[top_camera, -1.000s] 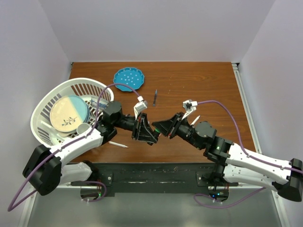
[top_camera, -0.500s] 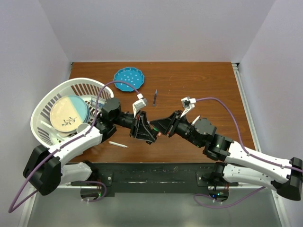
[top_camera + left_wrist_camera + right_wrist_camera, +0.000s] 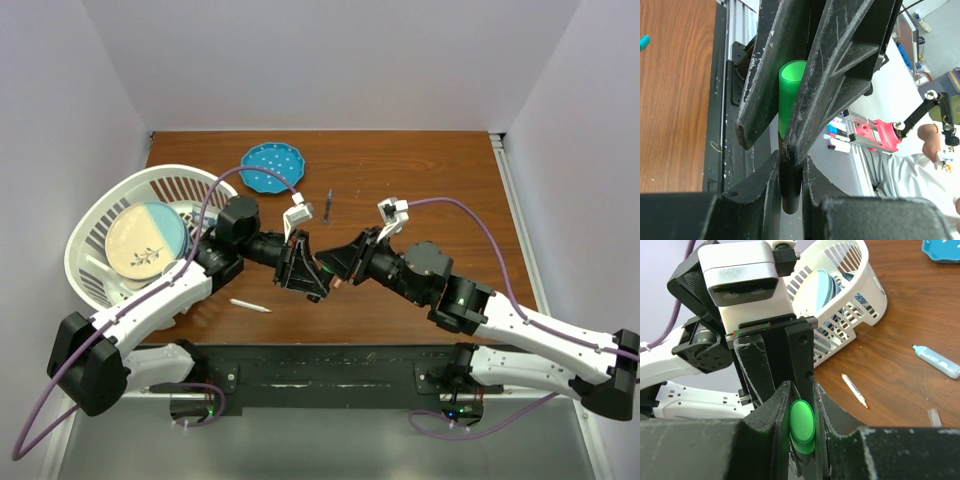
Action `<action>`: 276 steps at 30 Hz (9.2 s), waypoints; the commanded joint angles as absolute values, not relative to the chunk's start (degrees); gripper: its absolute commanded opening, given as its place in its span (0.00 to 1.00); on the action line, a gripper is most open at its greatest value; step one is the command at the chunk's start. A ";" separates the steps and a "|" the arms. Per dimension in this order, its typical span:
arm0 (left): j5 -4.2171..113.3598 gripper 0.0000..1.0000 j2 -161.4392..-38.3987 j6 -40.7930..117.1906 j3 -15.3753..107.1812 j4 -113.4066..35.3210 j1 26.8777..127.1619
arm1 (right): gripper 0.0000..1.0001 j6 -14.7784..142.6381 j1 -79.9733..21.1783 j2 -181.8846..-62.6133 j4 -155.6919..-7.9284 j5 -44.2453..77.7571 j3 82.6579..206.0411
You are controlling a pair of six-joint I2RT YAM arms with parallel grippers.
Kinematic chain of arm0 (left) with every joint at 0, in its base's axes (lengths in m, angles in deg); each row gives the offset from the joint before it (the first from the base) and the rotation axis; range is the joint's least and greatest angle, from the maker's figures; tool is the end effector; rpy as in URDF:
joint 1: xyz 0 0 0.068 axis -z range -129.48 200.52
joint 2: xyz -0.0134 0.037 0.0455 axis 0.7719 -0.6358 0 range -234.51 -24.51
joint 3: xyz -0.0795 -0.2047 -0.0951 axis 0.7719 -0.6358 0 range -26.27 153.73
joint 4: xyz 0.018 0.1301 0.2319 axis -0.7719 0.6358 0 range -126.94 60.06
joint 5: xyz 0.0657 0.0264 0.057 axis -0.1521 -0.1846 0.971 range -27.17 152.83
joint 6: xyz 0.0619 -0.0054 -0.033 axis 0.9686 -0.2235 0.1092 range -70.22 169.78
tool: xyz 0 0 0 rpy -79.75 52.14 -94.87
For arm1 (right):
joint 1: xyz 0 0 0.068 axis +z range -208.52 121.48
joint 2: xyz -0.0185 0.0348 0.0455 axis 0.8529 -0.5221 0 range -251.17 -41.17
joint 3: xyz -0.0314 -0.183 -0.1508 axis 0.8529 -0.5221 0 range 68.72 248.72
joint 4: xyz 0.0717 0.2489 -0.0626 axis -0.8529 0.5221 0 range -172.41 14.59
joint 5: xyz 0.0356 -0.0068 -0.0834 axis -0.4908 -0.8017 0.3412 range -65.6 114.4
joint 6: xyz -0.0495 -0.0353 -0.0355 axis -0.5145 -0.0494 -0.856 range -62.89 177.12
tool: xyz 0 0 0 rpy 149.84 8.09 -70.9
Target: Insert the pens into the pen caps
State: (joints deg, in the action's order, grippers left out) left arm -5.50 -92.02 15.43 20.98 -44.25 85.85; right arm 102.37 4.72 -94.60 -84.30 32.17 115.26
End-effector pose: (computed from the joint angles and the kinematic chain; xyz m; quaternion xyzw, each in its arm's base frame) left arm 0.1982 -0.2060 0.2735 0.3553 0.6443 -0.6550 0.1720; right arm 0.1284 0.2375 0.3156 -0.0698 0.7336 0.5179 0.4344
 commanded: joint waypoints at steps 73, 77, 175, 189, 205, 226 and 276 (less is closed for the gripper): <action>52.90 1.00 -61.17 34.31 14.43 -25.34 78.38 | 0.50 68.40 -24.35 -148.04 -47.24 20.54 154.58; 53.95 1.00 -58.18 34.48 13.90 -26.13 78.38 | 0.52 61.26 -19.95 -150.41 -49.71 20.17 156.43; 16.08 0.00 -70.74 -0.57 5.64 -73.66 78.73 | 0.55 88.40 11.00 -97.95 -95.32 29.85 111.26; 13.35 0.00 -71.36 -7.26 3.97 -84.49 78.73 | 0.43 90.60 11.08 -98.03 -101.47 26.24 110.55; 13.61 0.42 -71.80 -9.63 -0.86 -89.67 78.73 | 0.00 89.90 11.00 -98.91 -106.67 27.12 111.69; 27.21 0.00 -65.65 14.86 9.76 -52.09 78.73 | 0.51 111.93 9.42 -93.03 -71.37 65.41 109.13; 33.30 0.00 -60.02 33.69 11.44 -33.60 78.73 | 0.59 173.66 -40.51 -156.65 -19.39 46.11 160.83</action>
